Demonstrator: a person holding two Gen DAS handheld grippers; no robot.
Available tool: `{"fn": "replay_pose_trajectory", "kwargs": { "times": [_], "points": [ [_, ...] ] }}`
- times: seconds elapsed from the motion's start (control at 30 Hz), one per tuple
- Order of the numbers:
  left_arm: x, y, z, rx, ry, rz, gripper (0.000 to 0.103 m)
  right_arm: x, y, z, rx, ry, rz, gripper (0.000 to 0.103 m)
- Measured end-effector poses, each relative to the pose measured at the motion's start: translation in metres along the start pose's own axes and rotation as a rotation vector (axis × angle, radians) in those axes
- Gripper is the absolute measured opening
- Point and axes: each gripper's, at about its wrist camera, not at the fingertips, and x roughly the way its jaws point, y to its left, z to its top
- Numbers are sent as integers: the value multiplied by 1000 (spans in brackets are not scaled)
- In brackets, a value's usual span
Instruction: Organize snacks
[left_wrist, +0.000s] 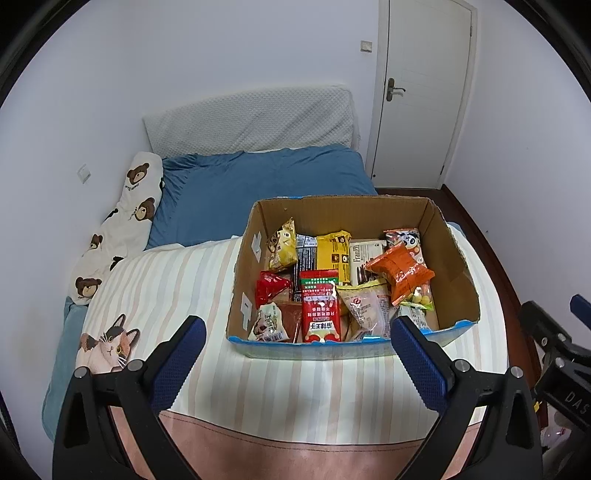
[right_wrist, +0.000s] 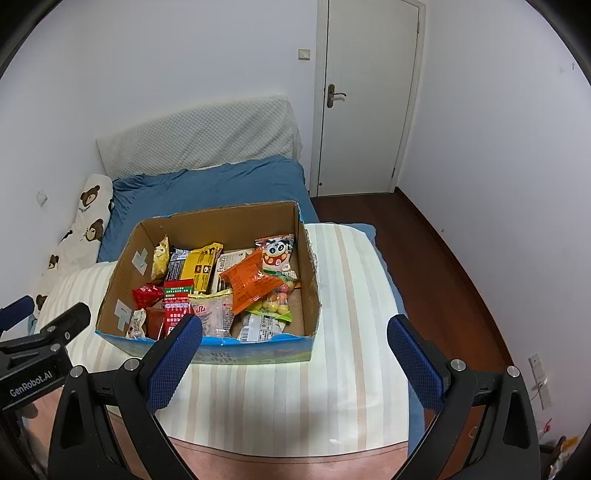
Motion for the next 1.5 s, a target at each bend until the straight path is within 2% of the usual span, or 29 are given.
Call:
{"fn": "replay_pose_trajectory", "kwargs": {
  "times": [0.4, 1.5],
  "points": [
    [-2, -2, -8, 7, 6, 0, 103, -6, -1, 1, -10, -10, 2, 102],
    [-16, -4, -5, -3, -5, -15, 103, -10, 1, -3, -14, -13, 17, 102]
  ]
}}
